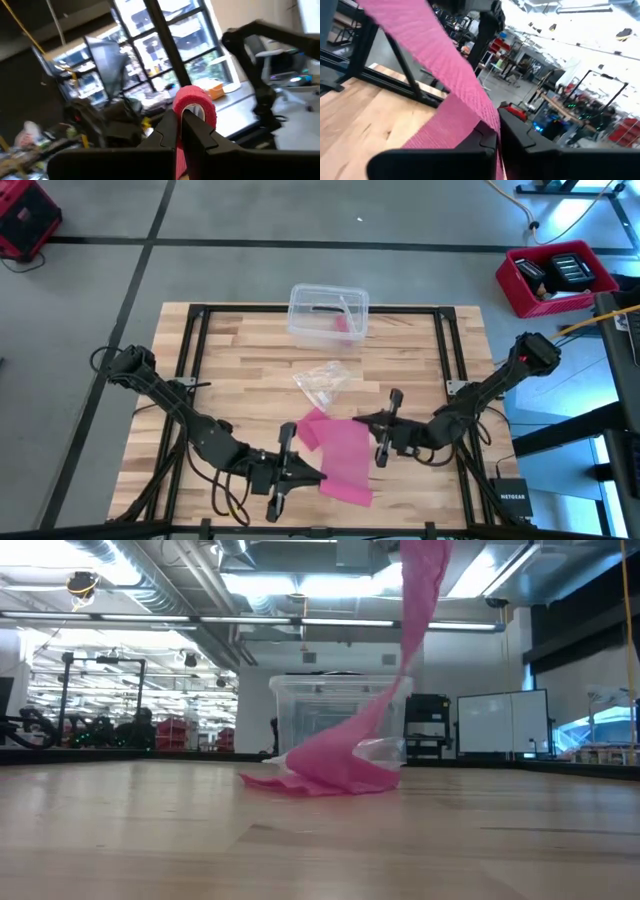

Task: Roll bandage
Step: Roll the pink bandage

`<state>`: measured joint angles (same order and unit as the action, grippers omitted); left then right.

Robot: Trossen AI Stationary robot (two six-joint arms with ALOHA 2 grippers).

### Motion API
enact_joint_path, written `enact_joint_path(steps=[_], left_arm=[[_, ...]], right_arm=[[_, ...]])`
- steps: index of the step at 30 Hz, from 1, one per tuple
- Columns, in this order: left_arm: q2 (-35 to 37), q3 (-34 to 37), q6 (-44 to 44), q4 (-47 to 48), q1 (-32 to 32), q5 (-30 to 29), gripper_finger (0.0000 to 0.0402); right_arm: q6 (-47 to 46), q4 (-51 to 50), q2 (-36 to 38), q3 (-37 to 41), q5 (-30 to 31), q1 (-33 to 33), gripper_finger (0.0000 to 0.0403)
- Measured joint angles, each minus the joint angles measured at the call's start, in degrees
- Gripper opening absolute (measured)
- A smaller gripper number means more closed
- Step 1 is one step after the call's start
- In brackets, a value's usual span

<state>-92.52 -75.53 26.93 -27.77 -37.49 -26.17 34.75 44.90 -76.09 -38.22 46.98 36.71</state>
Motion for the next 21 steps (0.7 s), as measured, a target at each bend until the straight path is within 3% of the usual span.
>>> enact_joint_path(steps=[14,21], left_arm=[[-5.6,0.0,-12.4,8.5,1.7,0.0,0.0],[-5.8,0.0,-19.0,15.3,3.2,-6.5,0.0]], right_arm=[[8.2,-0.1,8.4,0.0,0.0,0.0,0.0004],[9.0,-0.1,11.7,0.0,-0.1,0.1,0.0007]])
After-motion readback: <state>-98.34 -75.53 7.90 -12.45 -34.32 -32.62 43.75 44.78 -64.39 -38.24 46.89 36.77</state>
